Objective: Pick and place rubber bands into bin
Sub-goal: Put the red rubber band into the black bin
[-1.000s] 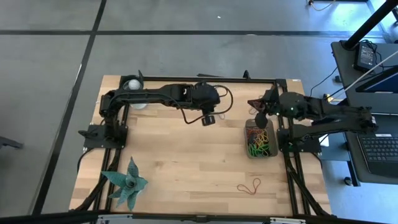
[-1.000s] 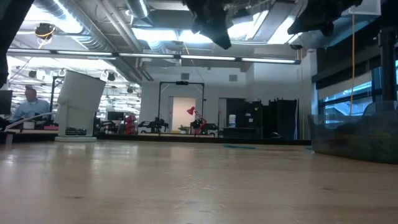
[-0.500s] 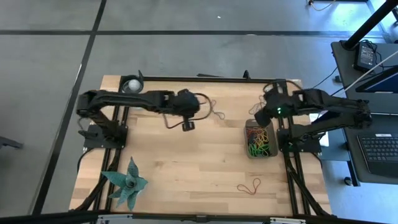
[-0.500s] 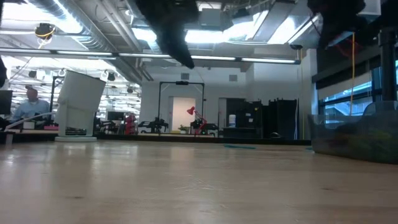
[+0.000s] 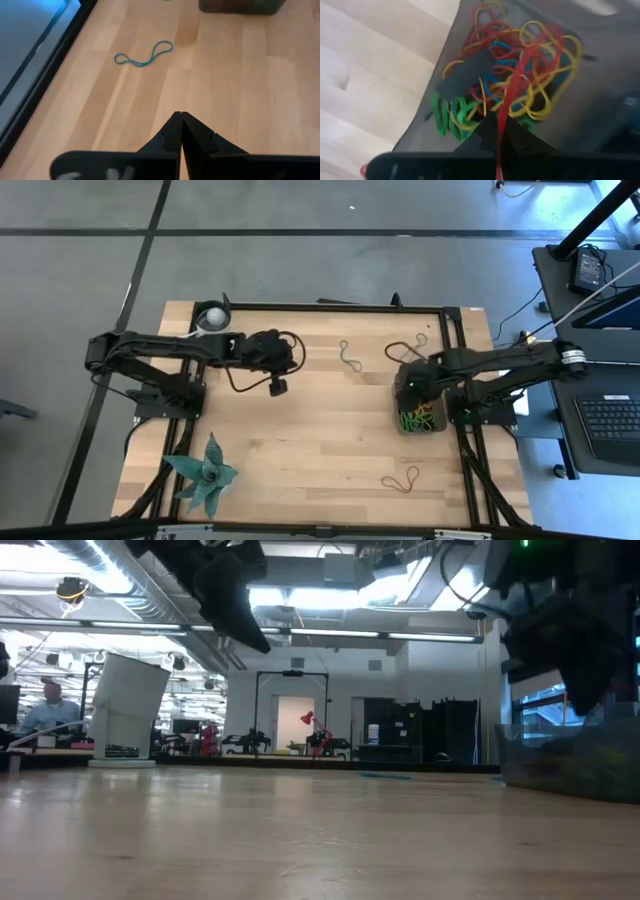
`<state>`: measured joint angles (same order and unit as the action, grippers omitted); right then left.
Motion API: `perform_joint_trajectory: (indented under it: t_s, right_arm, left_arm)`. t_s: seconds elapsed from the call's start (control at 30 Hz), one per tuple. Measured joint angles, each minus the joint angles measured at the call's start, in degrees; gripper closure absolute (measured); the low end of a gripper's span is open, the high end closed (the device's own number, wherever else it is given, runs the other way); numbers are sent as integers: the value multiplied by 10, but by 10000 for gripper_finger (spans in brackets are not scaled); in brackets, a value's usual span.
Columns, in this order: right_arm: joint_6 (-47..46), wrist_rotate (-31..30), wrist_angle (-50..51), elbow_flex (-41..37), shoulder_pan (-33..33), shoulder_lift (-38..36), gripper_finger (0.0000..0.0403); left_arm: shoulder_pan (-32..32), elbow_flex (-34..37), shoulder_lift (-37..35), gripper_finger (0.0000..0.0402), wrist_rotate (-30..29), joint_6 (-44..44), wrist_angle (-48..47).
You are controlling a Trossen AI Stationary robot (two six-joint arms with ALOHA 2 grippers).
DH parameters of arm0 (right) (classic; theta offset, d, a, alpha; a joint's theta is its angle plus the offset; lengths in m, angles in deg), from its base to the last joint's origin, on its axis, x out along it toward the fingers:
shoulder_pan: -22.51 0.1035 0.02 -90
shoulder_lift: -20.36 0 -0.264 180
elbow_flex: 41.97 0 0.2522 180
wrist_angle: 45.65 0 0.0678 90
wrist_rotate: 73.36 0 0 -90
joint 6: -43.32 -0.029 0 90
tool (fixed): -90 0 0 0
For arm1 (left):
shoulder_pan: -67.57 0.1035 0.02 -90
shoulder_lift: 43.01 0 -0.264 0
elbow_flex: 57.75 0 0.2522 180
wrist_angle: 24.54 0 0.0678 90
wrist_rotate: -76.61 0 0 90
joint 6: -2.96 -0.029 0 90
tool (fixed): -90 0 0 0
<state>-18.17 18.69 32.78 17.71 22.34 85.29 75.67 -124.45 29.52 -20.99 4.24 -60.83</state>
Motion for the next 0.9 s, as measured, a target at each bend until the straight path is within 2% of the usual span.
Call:
perform_joint_trajectory:
  t_s: [0.07, 0.17, 0.47, 0.67, 0.9]
  right_arm:
    - [-17, 9, -44, -33, 0, 0, 398]
    - [-51, 28, -54, -55, 0, 0, 377]
    - [-86, 34, -44, -45, 0, -16, 281]
    - [-100, 33, 14, -14, 0, -42, 221]
    - [-131, -24, 97, 36, 0, -72, 184]
  left_arm:
    - [0, 4, 0, 398, 0, -12, -1]
    - [0, 6, 0, 398, 1, -15, 1]
    - [0, 6, 0, 398, 19, -34, 1]
    - [0, 6, 0, 398, 20, -40, 1]
    - [0, 6, 0, 398, 33, -40, 1]
